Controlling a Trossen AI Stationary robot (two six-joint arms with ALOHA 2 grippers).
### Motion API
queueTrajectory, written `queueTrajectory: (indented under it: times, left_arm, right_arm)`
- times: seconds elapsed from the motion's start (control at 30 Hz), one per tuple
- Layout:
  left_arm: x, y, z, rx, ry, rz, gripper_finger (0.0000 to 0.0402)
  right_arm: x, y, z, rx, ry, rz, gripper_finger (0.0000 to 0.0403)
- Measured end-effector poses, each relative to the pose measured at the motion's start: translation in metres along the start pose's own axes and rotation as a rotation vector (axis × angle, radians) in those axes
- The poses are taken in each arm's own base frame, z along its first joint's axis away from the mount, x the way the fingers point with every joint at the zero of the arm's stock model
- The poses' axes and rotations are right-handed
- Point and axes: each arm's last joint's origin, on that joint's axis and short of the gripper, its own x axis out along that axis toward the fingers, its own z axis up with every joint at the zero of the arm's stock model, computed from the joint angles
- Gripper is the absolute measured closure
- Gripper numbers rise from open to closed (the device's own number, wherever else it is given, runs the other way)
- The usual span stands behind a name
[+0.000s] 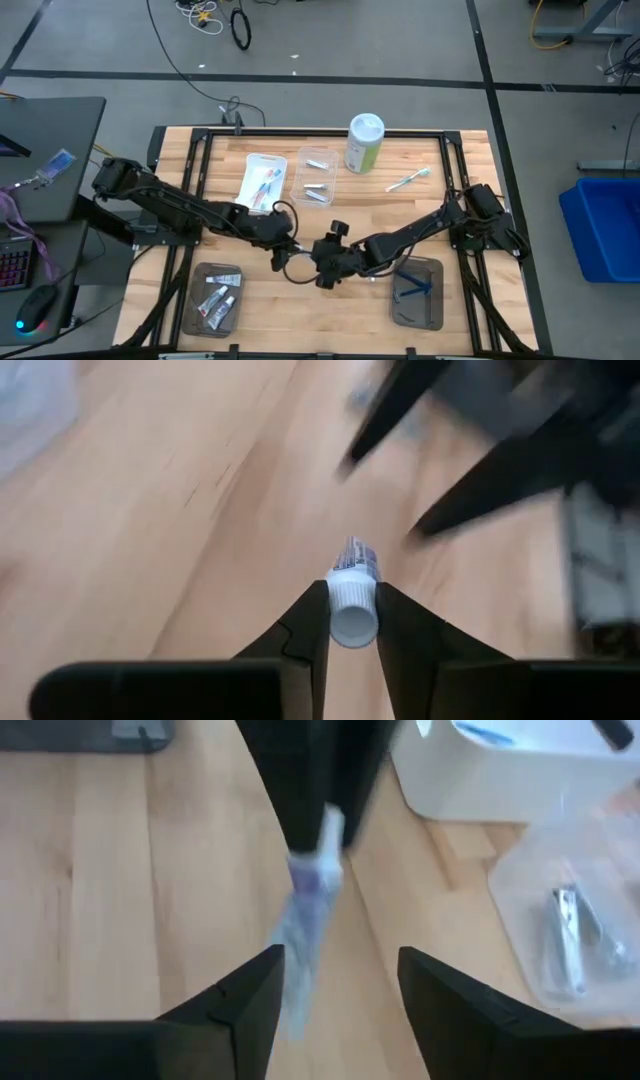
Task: Pick & Place Travel size toiletries
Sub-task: Put the white toothpaste into the left black bin
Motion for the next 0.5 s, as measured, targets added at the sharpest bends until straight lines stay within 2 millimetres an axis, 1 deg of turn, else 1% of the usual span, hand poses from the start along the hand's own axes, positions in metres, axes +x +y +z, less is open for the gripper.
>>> queueTrajectory:
  times: [0.07,0.13,0.23,0.3,0.4,0.43,0.5]
  left_arm:
    - [-0.005,0.003,-0.004,-0.001,0.062,0.017,0.0328]
    - [-0.017,0.001,-0.001,-0.002,0.098,-0.003,0.0328]
    - [-0.045,-0.01,0.009,0.027,0.144,-0.051,0.0334]
    - [-0.065,-0.017,0.009,0.126,0.2,-0.09,0.0333]
    - [-0.099,-0.035,0.009,0.297,0.255,-0.244,0.0324]
    - [-0.11,-0.04,0.007,0.326,0.268,-0.279,0.0321]
    - [-0.129,-0.046,0.005,0.311,0.288,-0.302,0.032]
  right_arm:
    - [-0.001,0.001,-0.002,0.027,0.008,0.0,0.0189]
    - [-0.002,0.002,-0.004,0.038,0.022,-0.003,0.0184]
    - [-0.002,0.003,-0.004,0.052,0.021,0.0,0.0179]
    - [-0.002,0.003,-0.003,0.055,0.019,0.001,0.0177]
    - [-0.002,0.003,-0.004,0.055,0.02,0.001,0.0176]
    - [-0.002,0.003,-0.004,0.055,0.02,0.001,0.0176]
    - [-0.002,0.003,-0.004,0.055,0.02,0.001,0.0177]
